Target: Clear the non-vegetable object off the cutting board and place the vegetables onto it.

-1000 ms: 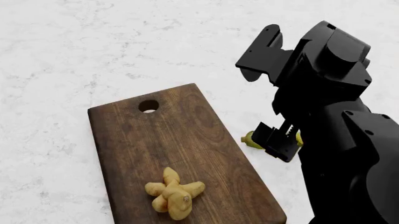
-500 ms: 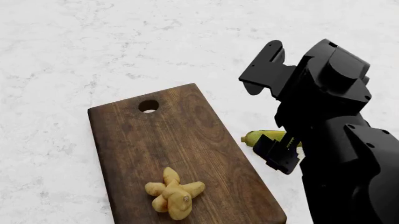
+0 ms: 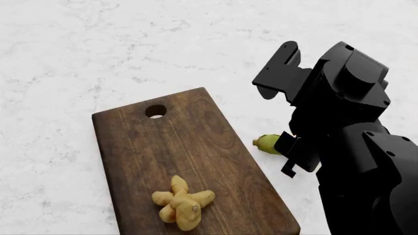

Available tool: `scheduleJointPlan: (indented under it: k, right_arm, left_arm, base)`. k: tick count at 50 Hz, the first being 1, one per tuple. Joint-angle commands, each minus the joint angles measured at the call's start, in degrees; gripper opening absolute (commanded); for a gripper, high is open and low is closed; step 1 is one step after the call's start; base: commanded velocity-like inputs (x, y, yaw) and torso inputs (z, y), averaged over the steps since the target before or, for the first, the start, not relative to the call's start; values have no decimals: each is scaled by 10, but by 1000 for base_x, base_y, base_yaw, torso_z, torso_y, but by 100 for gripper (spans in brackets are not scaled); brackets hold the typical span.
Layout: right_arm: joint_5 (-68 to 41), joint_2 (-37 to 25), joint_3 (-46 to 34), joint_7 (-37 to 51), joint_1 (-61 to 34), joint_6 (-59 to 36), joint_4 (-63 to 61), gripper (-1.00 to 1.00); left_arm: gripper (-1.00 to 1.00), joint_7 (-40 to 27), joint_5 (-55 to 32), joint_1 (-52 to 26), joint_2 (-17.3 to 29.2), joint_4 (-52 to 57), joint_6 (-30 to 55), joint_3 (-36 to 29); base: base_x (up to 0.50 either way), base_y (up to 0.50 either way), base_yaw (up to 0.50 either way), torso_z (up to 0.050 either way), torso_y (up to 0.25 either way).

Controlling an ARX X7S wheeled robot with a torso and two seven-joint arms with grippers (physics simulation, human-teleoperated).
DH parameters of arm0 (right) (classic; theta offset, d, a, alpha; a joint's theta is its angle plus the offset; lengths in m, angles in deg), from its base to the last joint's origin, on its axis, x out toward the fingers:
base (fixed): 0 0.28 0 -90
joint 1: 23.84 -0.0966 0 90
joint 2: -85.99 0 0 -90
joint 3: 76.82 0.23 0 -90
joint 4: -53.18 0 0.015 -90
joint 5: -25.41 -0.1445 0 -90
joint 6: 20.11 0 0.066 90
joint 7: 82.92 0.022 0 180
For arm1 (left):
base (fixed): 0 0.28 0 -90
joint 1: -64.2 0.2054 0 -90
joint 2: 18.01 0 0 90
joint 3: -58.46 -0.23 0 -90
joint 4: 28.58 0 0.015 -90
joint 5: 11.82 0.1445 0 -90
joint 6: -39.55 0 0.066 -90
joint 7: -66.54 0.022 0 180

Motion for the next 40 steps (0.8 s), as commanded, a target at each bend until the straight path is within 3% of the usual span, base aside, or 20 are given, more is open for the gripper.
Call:
scheduleJointPlan:
  k: [1,8,9,21,29,40]
  right_arm:
    - [19,6,20,-17,36,16,13,-100]
    - [16,7,29,-22,-22,24,13,-100]
    - [25,4,20,-32,-63,29,13,-100]
    - [18,9,27,-44,-119,48,9,-100]
    - [15,-21,24,-61,-114,-11,-143,-100]
    - [6,30,28,-65,-119,43,-82,-100]
  left_arm:
    - [100,21,-9,-8,-9,6,13,21]
    - [100,19,-16,-13,-11,17,24,26]
    - [100,18,-24,-16,-14,28,33,32]
    - [100,17,-32,-21,-14,36,41,40]
    - [100,16,-36,-30,-12,38,47,43]
    - [100,17,-38,-29,-6,37,44,49]
  base:
    - [0,0,0,-10,0]
    - [0,0,0,0,0]
    - [0,0,0,0,0]
    - [0,0,0,0,0]
    - [0,0,0,0,0]
    - [0,0,0,0,0]
